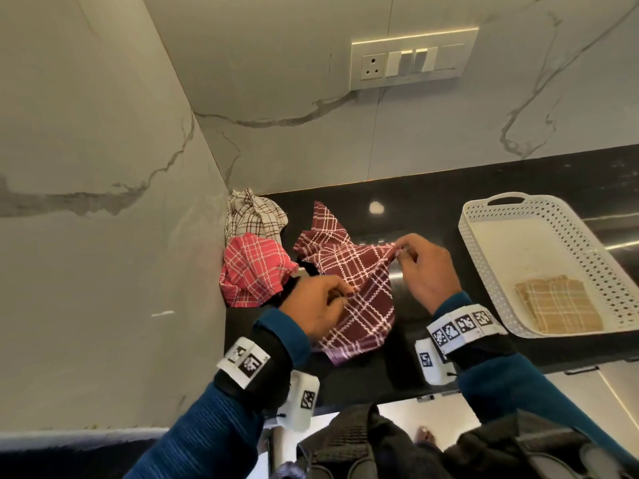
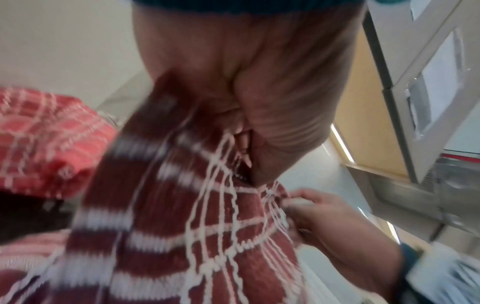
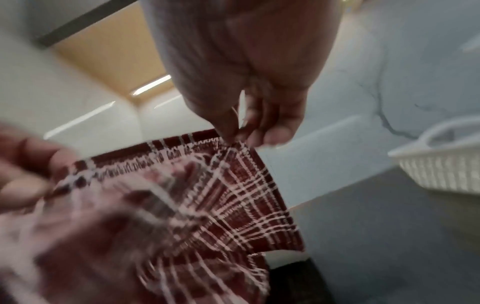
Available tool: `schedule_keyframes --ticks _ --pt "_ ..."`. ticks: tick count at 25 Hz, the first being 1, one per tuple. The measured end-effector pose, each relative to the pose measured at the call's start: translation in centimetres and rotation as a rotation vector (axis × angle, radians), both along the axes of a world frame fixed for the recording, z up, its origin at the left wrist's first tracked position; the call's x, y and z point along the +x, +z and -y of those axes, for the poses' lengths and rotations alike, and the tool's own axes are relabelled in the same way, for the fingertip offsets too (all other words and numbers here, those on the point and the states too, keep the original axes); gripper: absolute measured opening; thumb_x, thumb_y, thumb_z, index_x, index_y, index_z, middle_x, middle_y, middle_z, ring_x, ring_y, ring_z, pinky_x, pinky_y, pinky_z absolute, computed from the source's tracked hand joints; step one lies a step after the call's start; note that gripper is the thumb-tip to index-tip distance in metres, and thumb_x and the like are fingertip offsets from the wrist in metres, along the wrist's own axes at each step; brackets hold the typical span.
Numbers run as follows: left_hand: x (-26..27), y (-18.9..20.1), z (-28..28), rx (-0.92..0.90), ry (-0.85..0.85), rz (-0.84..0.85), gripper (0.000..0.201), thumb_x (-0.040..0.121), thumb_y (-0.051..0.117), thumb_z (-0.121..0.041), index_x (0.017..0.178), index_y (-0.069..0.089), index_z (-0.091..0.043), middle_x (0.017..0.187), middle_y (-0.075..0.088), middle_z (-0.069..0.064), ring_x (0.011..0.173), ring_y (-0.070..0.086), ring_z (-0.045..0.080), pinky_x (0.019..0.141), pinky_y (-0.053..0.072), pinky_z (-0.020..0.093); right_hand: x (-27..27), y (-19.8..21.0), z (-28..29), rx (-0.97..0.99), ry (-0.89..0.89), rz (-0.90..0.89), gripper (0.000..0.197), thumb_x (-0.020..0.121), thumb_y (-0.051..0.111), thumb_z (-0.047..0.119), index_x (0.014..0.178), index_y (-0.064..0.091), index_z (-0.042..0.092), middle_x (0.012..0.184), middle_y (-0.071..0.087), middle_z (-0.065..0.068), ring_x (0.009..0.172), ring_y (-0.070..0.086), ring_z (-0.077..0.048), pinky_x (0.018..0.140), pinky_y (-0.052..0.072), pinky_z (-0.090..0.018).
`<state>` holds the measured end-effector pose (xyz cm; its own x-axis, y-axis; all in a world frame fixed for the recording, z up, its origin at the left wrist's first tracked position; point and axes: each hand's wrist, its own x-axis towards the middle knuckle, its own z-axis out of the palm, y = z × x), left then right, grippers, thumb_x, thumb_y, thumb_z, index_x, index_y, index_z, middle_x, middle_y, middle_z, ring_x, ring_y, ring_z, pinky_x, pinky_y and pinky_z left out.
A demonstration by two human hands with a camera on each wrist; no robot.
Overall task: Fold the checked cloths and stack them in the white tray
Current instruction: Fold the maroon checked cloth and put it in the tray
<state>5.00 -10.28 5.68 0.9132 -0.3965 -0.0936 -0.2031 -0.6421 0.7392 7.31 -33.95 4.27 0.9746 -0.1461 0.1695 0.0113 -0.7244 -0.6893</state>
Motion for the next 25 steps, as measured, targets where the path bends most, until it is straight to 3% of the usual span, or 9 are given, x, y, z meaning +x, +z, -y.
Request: schedule_keyframes --ticks 4,7,9,11,13,16,20,23,25 --pt "-2.7 -0.2 3.1 0.067 -0.342 -0.114 0.030 0.097 0.059 -0.038 0.123 0.067 -0.024 0.117 0.071 -0.006 0.101 0.065 0.005 0.094 0.054 0.030 0.1 0.8 -1.3 0.521 -0.037 -0.132 0.016 0.095 0.064 0.032 0.090 0.070 0.018 0.086 0.074 0.000 0.086 0.070 -0.019 0.084 0.059 -0.041" --pt "-0.7 0.0 3.1 -0.015 -0.125 0.045 0.024 0.100 0.056 -0.029 0.120 0.068 -0.024 0.111 0.071 -0.009 0.096 0.063 0.004 0.090 0.056 0.036 -0.3 0.0 -1.4 0.447 -0.031 -0.156 0.008 0.090 0.071 0.019 0.096 0.065 0.019 0.091 0.073 0.000 0.090 0.071 -0.015 0.084 0.059 -0.034" --pt "1.5 0.3 3.0 -0.087 0.023 0.177 0.040 0.096 0.055 -0.008 0.132 0.058 -0.025 0.119 0.064 -0.007 0.105 0.059 0.006 0.095 0.054 0.036 -0.8 -0.4 -1.5 0.402 0.057 -0.212 0.029 0.090 0.065 0.001 0.110 0.057 0.021 0.109 0.071 0.001 0.103 0.068 -0.012 0.084 0.057 -0.025" --pt "3.5 0.9 3.4 -0.053 -0.099 0.195 0.072 0.088 0.053 0.006 0.150 0.038 -0.029 0.137 0.055 -0.002 0.118 0.054 0.010 0.101 0.050 0.032 -1.5 -0.1 -1.9 0.408 0.188 -0.284 0.040 0.092 0.057 -0.006 0.120 0.051 0.022 0.122 0.067 0.000 0.109 0.066 -0.010 0.077 0.055 -0.020" --pt "5.0 2.1 4.2 -0.005 -0.302 0.102 0.087 0.083 0.054 0.007 0.154 0.027 -0.037 0.137 0.055 -0.001 0.109 0.060 0.012 0.090 0.055 0.028 -2.1 0.3 -1.6 0.377 0.319 -0.274 0.046 0.090 0.053 -0.008 0.125 0.052 0.022 0.126 0.066 0.004 0.116 0.064 -0.008 0.085 0.055 -0.023" --pt "6.4 3.6 5.2 0.070 -0.470 -0.026 0.071 0.084 0.059 -0.006 0.145 0.044 -0.036 0.115 0.061 -0.008 0.070 0.061 -0.001 0.064 0.055 0.017 -3.1 1.3 -0.7 0.347 0.404 -0.262 0.047 0.088 0.051 -0.011 0.122 0.064 0.020 0.115 0.072 0.009 0.106 0.069 -0.014 0.092 0.057 -0.038" --pt "7.4 3.2 5.6 0.222 -0.506 0.016 0.024 0.086 0.064 -0.025 0.110 0.068 -0.026 0.093 0.069 -0.006 0.076 0.066 0.011 0.073 0.061 0.040 -3.8 3.0 0.6 0.408 0.326 -0.208 0.041 0.089 0.060 -0.008 0.116 0.070 0.021 0.112 0.074 0.008 0.105 0.069 -0.010 0.089 0.057 -0.028" --pt "9.6 3.7 3.8 0.389 -0.377 0.164 0.017 0.089 0.068 -0.037 0.105 0.070 -0.031 0.093 0.067 -0.010 0.082 0.064 0.009 0.082 0.059 0.039 -3.9 3.7 2.1 0.361 0.242 -0.243 0.040 0.085 0.075 0.007 0.115 0.067 0.033 0.104 0.071 0.007 0.095 0.069 -0.005 0.080 0.056 -0.023" --pt "11.3 4.5 1.5 0.457 -0.264 0.227 0.017 0.088 0.070 -0.040 0.104 0.071 -0.033 0.096 0.067 -0.009 0.086 0.063 0.012 0.086 0.057 0.039 -4.3 4.0 3.5 0.151 0.238 -0.337 0.036 0.084 0.078 0.015 0.109 0.069 0.038 0.098 0.071 0.012 0.090 0.067 0.000 0.079 0.055 -0.023"
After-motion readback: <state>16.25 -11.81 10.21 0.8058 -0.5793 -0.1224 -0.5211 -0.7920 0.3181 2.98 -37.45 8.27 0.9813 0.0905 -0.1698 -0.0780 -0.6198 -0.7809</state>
